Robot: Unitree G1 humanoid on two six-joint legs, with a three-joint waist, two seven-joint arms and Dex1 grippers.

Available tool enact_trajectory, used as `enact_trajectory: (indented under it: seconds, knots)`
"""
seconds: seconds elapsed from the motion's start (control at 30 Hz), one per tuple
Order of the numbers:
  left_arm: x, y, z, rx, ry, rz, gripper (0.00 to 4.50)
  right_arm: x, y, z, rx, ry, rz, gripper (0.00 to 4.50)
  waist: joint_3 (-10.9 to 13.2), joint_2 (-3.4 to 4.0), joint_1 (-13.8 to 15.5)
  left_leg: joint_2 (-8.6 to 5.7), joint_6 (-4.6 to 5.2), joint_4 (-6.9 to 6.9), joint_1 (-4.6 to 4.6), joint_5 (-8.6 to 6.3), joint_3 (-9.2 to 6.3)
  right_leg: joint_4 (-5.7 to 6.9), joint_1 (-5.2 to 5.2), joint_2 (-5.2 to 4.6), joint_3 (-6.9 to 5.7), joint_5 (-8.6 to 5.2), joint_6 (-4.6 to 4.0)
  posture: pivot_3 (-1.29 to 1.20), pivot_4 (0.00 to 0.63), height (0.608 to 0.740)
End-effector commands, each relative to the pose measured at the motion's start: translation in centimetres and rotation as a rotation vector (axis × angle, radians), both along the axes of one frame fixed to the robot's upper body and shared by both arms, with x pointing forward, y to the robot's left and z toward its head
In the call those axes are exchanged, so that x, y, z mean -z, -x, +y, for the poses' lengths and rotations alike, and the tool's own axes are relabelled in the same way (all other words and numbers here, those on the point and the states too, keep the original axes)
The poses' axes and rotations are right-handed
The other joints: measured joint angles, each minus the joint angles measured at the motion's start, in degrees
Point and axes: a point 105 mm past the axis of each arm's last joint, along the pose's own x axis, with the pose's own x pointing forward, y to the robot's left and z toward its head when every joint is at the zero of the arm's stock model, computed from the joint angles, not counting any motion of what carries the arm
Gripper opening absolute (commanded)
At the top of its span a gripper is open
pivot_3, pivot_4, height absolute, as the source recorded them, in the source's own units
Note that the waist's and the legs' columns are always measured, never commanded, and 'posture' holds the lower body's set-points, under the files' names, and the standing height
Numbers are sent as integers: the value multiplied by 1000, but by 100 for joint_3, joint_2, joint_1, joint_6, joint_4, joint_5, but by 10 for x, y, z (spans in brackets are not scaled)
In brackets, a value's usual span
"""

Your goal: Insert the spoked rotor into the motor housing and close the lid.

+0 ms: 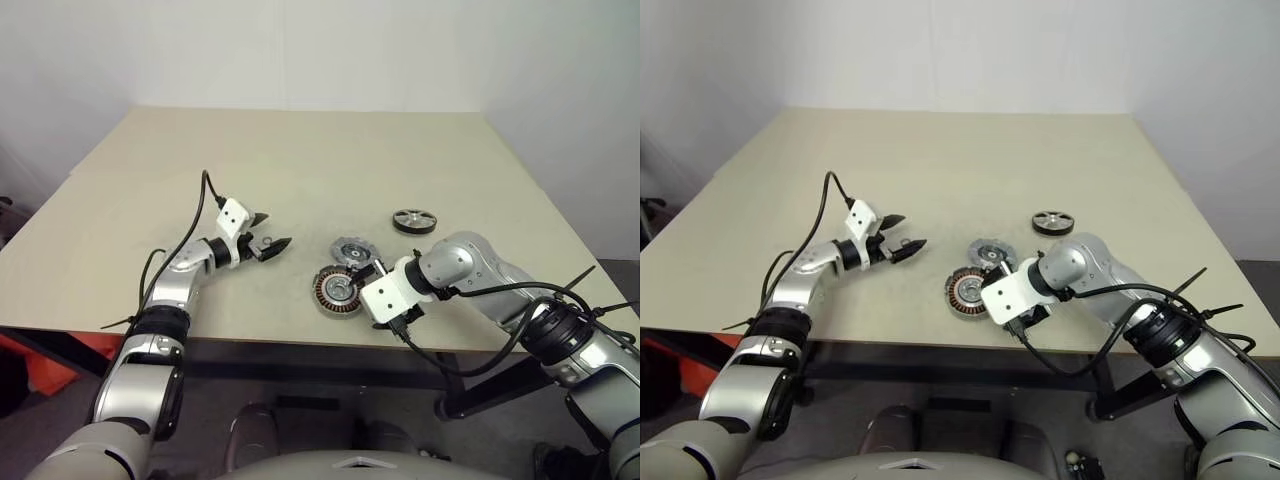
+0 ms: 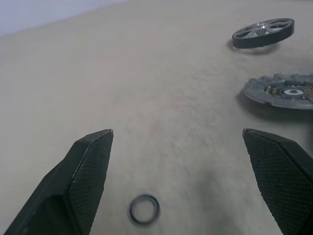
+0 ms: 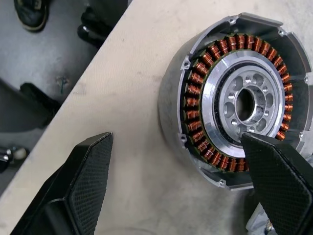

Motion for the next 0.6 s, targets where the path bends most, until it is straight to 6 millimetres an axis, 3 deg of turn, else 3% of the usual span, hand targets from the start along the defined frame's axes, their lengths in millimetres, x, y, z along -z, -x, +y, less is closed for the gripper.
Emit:
enact_trajectory:
  seconds: [0.03,0.23,0.4,0.6]
  knots:
    - [-15,-1,-3,0,8,-53,4469,-1,1,7,-75,18,-4,4305,0,0,-15,0,0,1,0,0,0,1,0,1,0,0,0,0,0,740]
    - [-11,-2,-2,-19,10,-43,4469,-1,1,18,-145,30,-11,4305,0,-1,-70,-1,-1,6,12,1,1,11,5,4,1,1,-1,0,0,740]
    - [-6,1,-4,-22,13,-37,4469,-5,-12,23,-153,40,-45,4305,-1,-1,-188,-1,-6,7,18,4,0,21,3,15,1,3,-6,0,0,740]
    - [-3,3,-5,-34,19,-30,4469,-9,-20,18,-192,91,-86,4305,-1,-2,-213,0,-7,17,19,4,1,28,0,16,1,8,-13,0,0,740]
